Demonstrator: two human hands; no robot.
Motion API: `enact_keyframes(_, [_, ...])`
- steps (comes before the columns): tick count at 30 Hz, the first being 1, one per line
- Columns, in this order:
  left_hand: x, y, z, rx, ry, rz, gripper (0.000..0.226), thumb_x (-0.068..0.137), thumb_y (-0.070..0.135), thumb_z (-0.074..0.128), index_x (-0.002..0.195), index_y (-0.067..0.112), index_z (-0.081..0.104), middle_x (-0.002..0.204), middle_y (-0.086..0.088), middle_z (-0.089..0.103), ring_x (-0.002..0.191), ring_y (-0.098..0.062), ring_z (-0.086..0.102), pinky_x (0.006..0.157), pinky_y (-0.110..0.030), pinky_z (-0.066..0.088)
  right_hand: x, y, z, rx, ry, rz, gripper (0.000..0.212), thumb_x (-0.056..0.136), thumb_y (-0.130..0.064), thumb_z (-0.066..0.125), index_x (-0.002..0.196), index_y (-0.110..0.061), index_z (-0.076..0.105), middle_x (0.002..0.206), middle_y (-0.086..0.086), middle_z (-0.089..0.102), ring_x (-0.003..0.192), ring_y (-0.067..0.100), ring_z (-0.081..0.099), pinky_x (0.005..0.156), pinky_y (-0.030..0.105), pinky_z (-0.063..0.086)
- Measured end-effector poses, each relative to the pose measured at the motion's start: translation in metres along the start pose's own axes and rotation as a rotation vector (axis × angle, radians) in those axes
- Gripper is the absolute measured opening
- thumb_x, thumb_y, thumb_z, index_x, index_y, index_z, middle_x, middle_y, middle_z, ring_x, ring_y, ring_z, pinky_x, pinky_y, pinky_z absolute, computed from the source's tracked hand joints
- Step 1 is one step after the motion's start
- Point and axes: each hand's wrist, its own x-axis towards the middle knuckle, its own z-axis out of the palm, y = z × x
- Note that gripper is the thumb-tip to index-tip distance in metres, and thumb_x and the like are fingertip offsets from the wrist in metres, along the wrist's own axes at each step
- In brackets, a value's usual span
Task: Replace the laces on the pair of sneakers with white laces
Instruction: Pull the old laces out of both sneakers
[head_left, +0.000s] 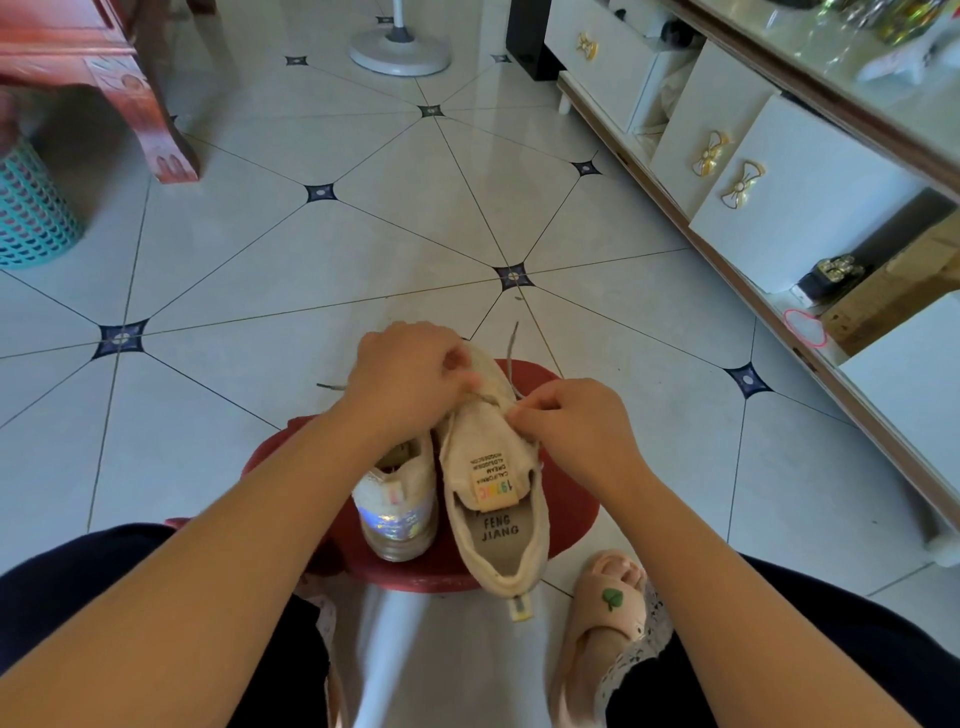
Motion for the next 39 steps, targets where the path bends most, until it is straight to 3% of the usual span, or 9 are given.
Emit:
enact_keyframes(3, [0.0,0.013,0.013,0.14,-0.037,0.172,0.025,0.079,0.048,0.059,0.097,0.03,0.063,0.097,0.011,0.062,0.102,-0.016,0.047,0.087,-0.033,0.024,-0.001,-0.002,0.002,-0.035,-0.005,-0.014,0.018,0.077,-0.032,0.067,0.065,-0.019,0.07,0.067,-0.004,0.067,0.065,0.013,0.062,0.062,0.032,0.05])
enact_keyframes(8, [0.0,0.015,0.017,0.322,0.04,0.281,0.013,0.088,0.029,0.052,0.091,0.03,0.065,0.089,0.008,0.063,0.095,-0.017,0.048,0.077,-0.031,0.014,0.0,0.0,-0.001,-0.005,-0.006,0.054,0.014,0.074,-0.024,0.067,0.062,-0.017,0.071,0.066,-0.002,0.068,0.065,0.017,0.062,0.061,0.031,0.05])
enact_keyframes(14, [0.002,-0.014,-0.012,0.159,0.258,-0.025,0.022,0.089,0.016,0.052,0.089,0.029,0.07,0.091,0.001,0.064,0.096,-0.024,0.051,0.074,-0.029,0.014,0.005,0.006,-0.013,0.035,0.001,0.063,0.013,0.076,-0.024,0.068,0.063,-0.023,0.071,0.067,-0.01,0.067,0.061,0.008,0.059,0.061,0.026,0.051])
enact_keyframes(20, [0.0,0.008,0.007,0.186,0.027,0.205,0.029,0.082,0.048,0.055,0.107,0.035,0.064,0.11,0.012,0.062,0.109,-0.017,0.043,0.084,-0.034,0.016,0.001,-0.002,-0.004,-0.013,-0.006,-0.003,0.015,0.076,-0.029,0.067,0.062,-0.026,0.068,0.068,-0.012,0.065,0.065,0.005,0.058,0.06,0.022,0.047])
enact_keyframes(24, [0.0,0.014,0.017,0.331,0.059,0.328,0.02,0.087,0.038,0.051,0.097,0.032,0.068,0.097,0.011,0.063,0.1,-0.015,0.043,0.083,-0.032,0.013,0.0,-0.005,-0.001,-0.044,-0.004,-0.002,0.016,0.076,-0.027,0.066,0.063,-0.019,0.07,0.069,-0.003,0.068,0.067,0.014,0.061,0.064,0.031,0.05])
enact_keyframes(28, [0.0,0.01,0.01,0.345,0.17,0.248,0.01,0.084,0.025,0.056,0.081,0.027,0.066,0.08,0.009,0.063,0.091,-0.016,0.047,0.082,-0.031,0.014,0.003,0.001,-0.009,-0.013,0.007,0.072,0.015,0.075,-0.022,0.067,0.06,-0.02,0.071,0.065,-0.005,0.067,0.058,0.01,0.057,0.059,0.028,0.049])
enact_keyframes(33, [0.003,-0.024,-0.017,0.314,0.361,-0.021,0.024,0.079,0.004,0.058,0.079,0.025,0.07,0.074,0.003,0.064,0.088,-0.023,0.05,0.08,-0.034,0.015,0.002,-0.002,-0.014,-0.003,0.025,0.061,0.013,0.075,-0.021,0.067,0.065,-0.014,0.072,0.062,-0.006,0.065,0.058,0.012,0.059,0.061,0.031,0.052])
enact_keyframes(37, [0.001,-0.009,-0.011,0.2,0.258,0.122,0.014,0.084,0.034,0.057,0.087,0.03,0.07,0.091,0.008,0.066,0.099,-0.02,0.049,0.083,-0.033,0.015,-0.004,-0.01,-0.009,-0.086,0.005,-0.016,0.016,0.077,-0.024,0.065,0.063,-0.019,0.071,0.066,-0.009,0.066,0.065,0.011,0.061,0.058,0.024,0.047])
enact_keyframes(39, [-0.002,0.004,0.0,0.211,0.146,0.268,0.026,0.079,0.048,0.056,0.095,0.031,0.067,0.1,0.011,0.064,0.104,-0.017,0.046,0.085,-0.032,0.014,-0.006,-0.01,-0.007,-0.087,0.005,-0.027,0.018,0.078,-0.027,0.064,0.064,-0.017,0.071,0.069,-0.003,0.068,0.067,0.014,0.061,0.058,0.026,0.047])
